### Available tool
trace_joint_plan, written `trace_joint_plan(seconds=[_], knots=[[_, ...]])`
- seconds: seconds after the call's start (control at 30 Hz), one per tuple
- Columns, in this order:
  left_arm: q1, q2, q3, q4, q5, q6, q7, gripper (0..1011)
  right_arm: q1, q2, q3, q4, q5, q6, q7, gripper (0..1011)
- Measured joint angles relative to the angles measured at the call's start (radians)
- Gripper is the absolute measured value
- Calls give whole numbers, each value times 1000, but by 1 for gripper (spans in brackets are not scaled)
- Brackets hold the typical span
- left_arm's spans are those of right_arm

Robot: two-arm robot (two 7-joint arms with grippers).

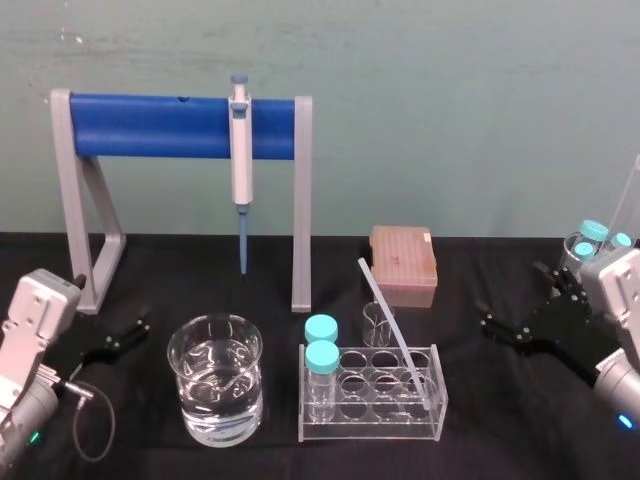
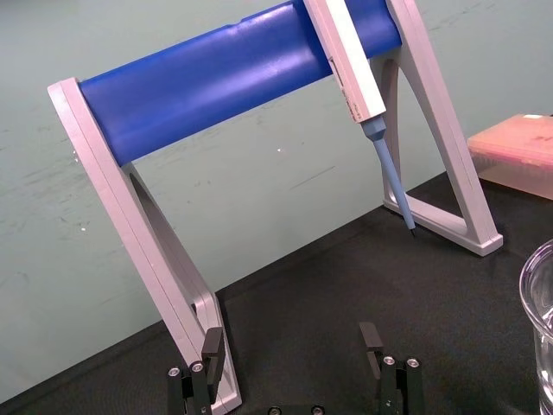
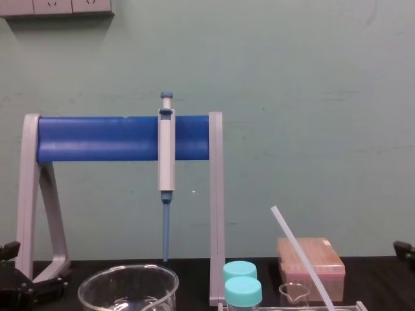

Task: Pick up the stirring rod with one hand, then place it down.

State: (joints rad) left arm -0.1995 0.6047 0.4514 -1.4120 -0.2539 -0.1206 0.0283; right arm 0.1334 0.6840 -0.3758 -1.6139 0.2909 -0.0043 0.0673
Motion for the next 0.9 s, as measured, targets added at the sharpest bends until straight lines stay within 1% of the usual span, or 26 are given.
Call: trace_joint_plan(seconds=[0.03,0.07,0.13,0.17,0.27,0.3,0.33,0.37,0.43,0.47,0.5,0.6,0.7,0.8,0.83,0.9], knots=[[0,0,0,0,0,0,0,1005,1,6,3,-12,5,16,12,1003],[0,0,0,0,0,0,0,1005,6,18,8,-32,16,44,37,1003],[0,0,0,0,0,0,0,1005,12,29,12,-48,27,72,64,1003],[0,0,0,0,0,0,0,1005,22,41,16,-63,42,98,96,1003],[0,0,0,0,0,0,0,1005,40,56,20,-77,64,133,151,1003],[0,0,0,0,0,0,0,1005,56,64,22,-83,80,155,190,1003],[0,0,0,0,0,0,0,1004,63,67,22,-84,87,165,208,1003],[0,0,0,0,0,0,0,1005,79,71,22,-84,98,181,242,1003],[0,0,0,0,0,0,0,1005,98,73,22,-81,111,199,279,1003],[0,0,0,0,0,0,0,1005,117,73,20,-76,122,216,314,1003],[0,0,0,0,0,0,0,1005,117,73,20,-76,122,216,314,1003],[0,0,0,0,0,0,0,1005,158,70,11,-64,138,255,384,1003],[0,0,0,0,0,0,0,1005,180,64,6,-53,152,281,421,1003],[0,0,0,0,0,0,0,1005,222,50,-12,-21,182,319,481,1003],[0,0,0,0,0,0,0,1005,222,50,-12,-21,182,319,481,1003],[0,0,0,0,0,0,0,1005,254,40,-28,7,202,348,512,1003]])
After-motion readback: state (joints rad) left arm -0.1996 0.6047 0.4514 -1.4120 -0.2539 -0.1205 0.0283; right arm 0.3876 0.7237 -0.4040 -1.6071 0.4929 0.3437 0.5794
